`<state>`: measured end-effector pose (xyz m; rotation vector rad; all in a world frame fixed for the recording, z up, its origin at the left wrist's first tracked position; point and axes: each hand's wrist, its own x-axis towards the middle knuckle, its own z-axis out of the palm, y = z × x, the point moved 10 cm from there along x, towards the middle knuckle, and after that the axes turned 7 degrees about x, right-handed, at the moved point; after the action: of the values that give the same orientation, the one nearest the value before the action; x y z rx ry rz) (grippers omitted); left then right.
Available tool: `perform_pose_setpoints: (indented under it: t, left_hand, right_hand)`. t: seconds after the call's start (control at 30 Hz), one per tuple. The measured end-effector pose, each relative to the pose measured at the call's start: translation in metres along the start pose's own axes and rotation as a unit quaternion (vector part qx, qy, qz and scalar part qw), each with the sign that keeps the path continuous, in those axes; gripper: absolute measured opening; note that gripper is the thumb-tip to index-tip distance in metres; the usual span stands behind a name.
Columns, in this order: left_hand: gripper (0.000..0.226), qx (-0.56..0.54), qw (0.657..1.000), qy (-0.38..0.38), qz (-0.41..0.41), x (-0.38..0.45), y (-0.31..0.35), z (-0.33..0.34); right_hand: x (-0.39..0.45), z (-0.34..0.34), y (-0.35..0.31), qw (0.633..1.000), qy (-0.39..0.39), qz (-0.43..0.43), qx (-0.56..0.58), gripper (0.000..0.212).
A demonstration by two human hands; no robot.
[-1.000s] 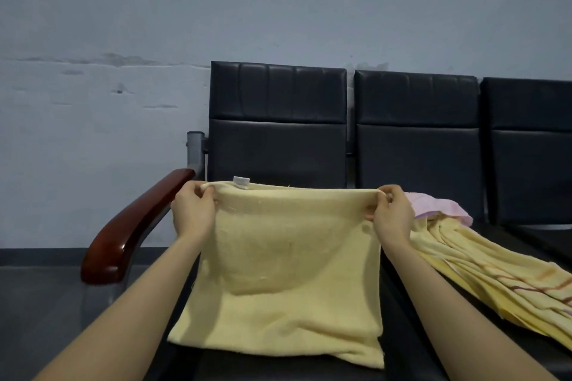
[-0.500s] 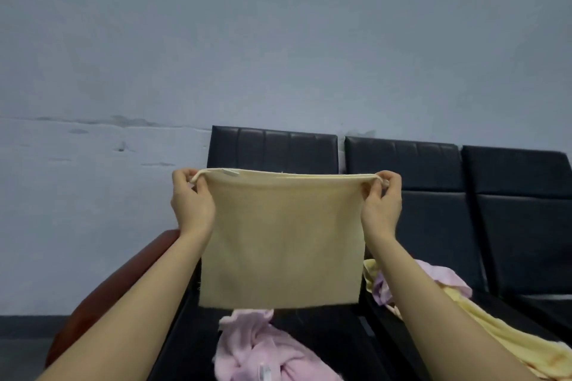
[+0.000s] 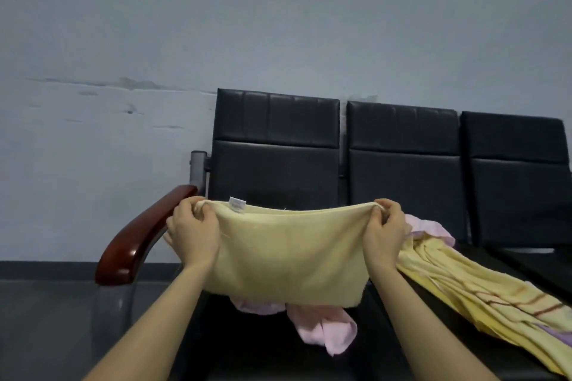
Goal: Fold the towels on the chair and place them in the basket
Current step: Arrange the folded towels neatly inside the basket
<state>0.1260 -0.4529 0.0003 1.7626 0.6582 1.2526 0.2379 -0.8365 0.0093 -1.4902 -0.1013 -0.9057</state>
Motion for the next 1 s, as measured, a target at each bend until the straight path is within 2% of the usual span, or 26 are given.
perform_pose_setpoints:
  t: [0.13, 0.23, 0.33, 0.43, 0.77, 0.9, 1.0]
  left_hand:
    - [0.014, 0.066, 0.997, -0.032, -0.027, -0.017, -0.041, 0.009]
    - [0.017, 0.129, 0.987, -0.084, -0.035, -0.026, -0.072, 0.025]
    - [0.021, 0.168, 0.975, -0.141, -0.04, -0.035, -0.098, 0.046]
    - [0.024, 0.179, 0.969, -0.161, -0.046, -0.037, -0.116, 0.063]
    - [0.02, 0.151, 0.983, -0.1, -0.02, 0.003, -0.114, 0.099]
    - [0.018, 0.179, 0.978, -0.105, -0.002, 0.016, -0.124, 0.122]
    - [0.025, 0.237, 0.961, -0.146, 0.006, 0.016, -0.139, 0.143]
  right_hand:
    - [-0.028, -0.005, 0.041, 0.998, -0.008, 0.044, -0.054, 0.015]
    - [-0.043, -0.003, 0.072, 0.988, -0.044, 0.085, -0.118, 0.016]
    - [-0.054, 0.004, 0.11, 0.975, -0.089, 0.153, -0.134, 0.018]
    - [-0.061, 0.006, 0.138, 0.965, -0.1, 0.202, -0.137, 0.021]
    - [-0.023, 0.038, 0.16, 0.978, -0.059, 0.157, -0.125, 0.021]
    - [-0.014, 0.057, 0.182, 0.971, -0.079, 0.157, -0.16, 0.019]
    - [-0.02, 0.066, 0.207, 0.957, -0.101, 0.184, -0.198, 0.018]
